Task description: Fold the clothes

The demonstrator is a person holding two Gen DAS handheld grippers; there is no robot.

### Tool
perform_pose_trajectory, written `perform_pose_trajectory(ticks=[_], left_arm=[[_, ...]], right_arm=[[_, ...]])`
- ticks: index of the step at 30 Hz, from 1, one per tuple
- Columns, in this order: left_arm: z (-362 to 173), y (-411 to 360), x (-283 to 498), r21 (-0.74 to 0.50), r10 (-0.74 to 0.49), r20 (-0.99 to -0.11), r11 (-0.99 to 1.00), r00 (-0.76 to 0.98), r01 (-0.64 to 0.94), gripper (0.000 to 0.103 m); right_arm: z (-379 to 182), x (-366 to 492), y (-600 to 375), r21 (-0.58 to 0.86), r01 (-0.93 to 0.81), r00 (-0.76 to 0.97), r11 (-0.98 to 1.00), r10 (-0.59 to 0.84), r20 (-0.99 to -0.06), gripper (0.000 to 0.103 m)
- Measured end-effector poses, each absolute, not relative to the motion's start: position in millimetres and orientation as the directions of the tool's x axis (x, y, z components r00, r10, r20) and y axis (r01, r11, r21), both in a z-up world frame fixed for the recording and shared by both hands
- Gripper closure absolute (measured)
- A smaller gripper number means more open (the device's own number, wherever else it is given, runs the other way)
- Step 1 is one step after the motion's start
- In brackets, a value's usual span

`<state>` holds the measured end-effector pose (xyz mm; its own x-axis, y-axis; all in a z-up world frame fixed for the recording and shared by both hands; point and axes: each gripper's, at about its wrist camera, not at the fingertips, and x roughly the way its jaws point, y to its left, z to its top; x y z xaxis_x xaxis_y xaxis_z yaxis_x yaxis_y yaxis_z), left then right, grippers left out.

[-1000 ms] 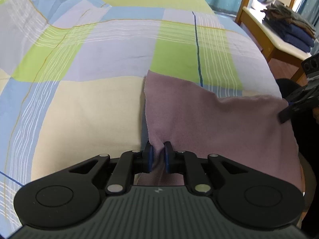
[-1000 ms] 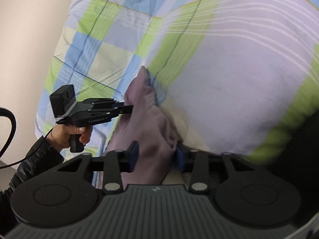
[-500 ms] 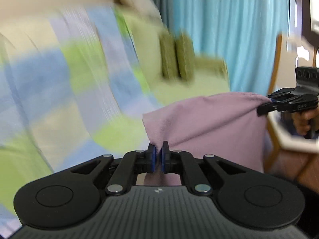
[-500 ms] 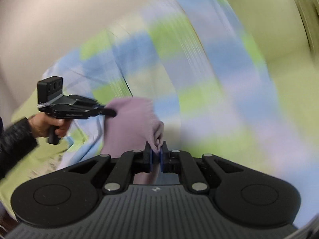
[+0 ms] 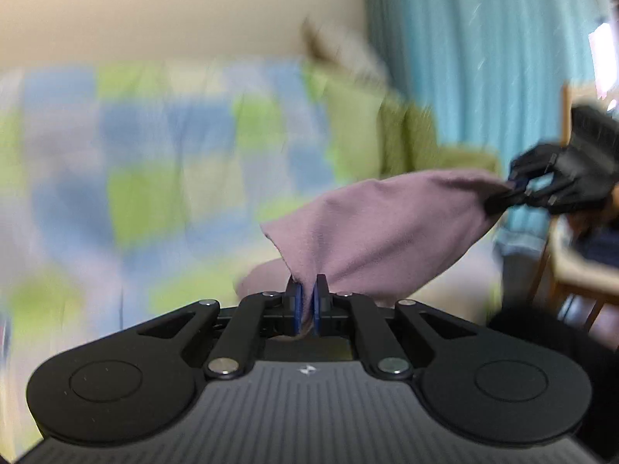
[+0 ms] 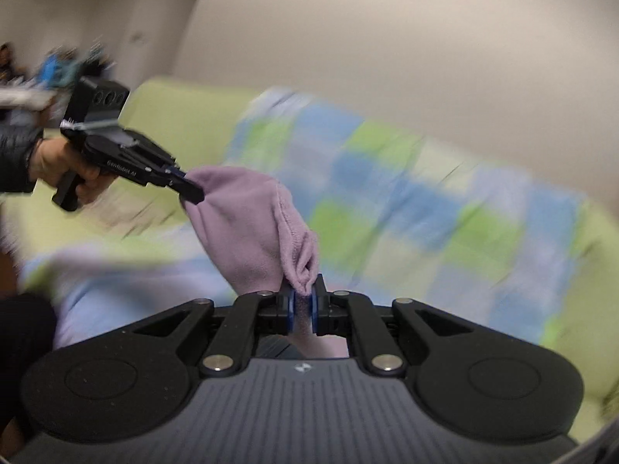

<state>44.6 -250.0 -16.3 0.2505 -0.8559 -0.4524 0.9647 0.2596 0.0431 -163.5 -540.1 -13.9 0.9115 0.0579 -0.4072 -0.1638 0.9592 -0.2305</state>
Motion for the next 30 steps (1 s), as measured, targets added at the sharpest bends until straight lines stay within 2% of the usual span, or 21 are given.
perform_pose_trajectory(ticks=[2, 3, 7, 11, 14, 16, 19, 20, 21, 24, 25, 27, 30], left_arm=[[-61.6, -227.8, 16.8, 0.030, -0.796, -0.541, 0.304, 0.271, 0.952, 0.100], [-70.7, -222.4, 10.2, 0.017, -0.783, -0.558, 0.318, 0.273, 0.948, 0.100], [-73.8, -216.4, 1.8, 0.005, -0.788, -0.536, 0.354, 0.302, 0.935, 0.100], [-46.2, -236.9, 30.4, -0.010, -0.823, -0.444, 0.400, 0.354, 0.917, 0.100], [-46.2, -256.6, 65.5, -0.053, -0.817, -0.427, 0.449, 0.386, 0.892, 0.100], [-49.7, -280.8, 89.0, -0.084, -0.790, -0.468, 0.485, 0.395, 0.871, 0.100], [-81.5, -318.8, 125.4, -0.097, -0.695, -0.618, 0.530, 0.366, 0.842, 0.100], [-87.0, -323.5, 128.6, -0.095, -0.684, -0.637, 0.526, 0.355, 0.845, 0.100], [-92.5, -328.2, 131.9, -0.093, -0.673, -0.656, 0.522, 0.343, 0.848, 0.100], [-97.9, -325.2, 131.8, -0.093, -0.687, -0.649, 0.499, 0.328, 0.862, 0.100], [-98.6, -323.1, 133.4, -0.107, -0.693, -0.647, 0.497, 0.320, 0.861, 0.096], [-97.3, -319.0, 137.5, -0.127, -0.702, -0.641, 0.497, 0.311, 0.859, 0.094], [-88.1, -316.1, 135.7, -0.089, -0.705, -0.616, 0.506, 0.352, 0.858, 0.090]], right_arm=[[-50.1, -164.3, -523.9, -0.188, -0.237, 0.856, 0.953, 0.113, -0.505, 0.097], [-61.8, -166.2, -517.8, -0.155, -0.271, 0.830, 0.950, 0.149, -0.538, 0.097], [-69.7, -165.3, -509.0, -0.135, -0.390, 0.754, 0.911, 0.231, -0.615, 0.097], [-42.5, -146.4, -539.6, -0.153, -0.414, 0.752, 0.897, 0.243, -0.613, 0.097], [-32.0, -105.2, -576.3, -0.069, -0.417, 0.725, 0.906, 0.285, -0.627, 0.097], [-42.3, -72.9, -607.8, 0.063, -0.405, 0.679, 0.912, 0.346, -0.647, 0.096], [-68.7, -39.0, -646.3, 0.221, -0.345, 0.636, 0.912, 0.401, -0.659, 0.096], [-97.6, -15.0, -670.9, 0.313, -0.289, 0.614, 0.905, 0.426, -0.665, 0.096], [-113.0, -7.1, -678.7, 0.343, -0.261, 0.598, 0.902, 0.430, -0.677, 0.094], [-136.2, -6.8, -682.5, 0.355, -0.240, 0.588, 0.904, 0.426, -0.687, 0.081], [-141.6, -8.4, -682.8, 0.358, -0.237, 0.588, 0.903, 0.426, -0.687, 0.077], [-142.6, -21.0, -682.3, 0.364, -0.226, 0.611, 0.904, 0.422, -0.670, 0.076], [-126.3, -29.6, -682.7, 0.340, -0.200, 0.687, 0.919, 0.379, -0.620, 0.075]])
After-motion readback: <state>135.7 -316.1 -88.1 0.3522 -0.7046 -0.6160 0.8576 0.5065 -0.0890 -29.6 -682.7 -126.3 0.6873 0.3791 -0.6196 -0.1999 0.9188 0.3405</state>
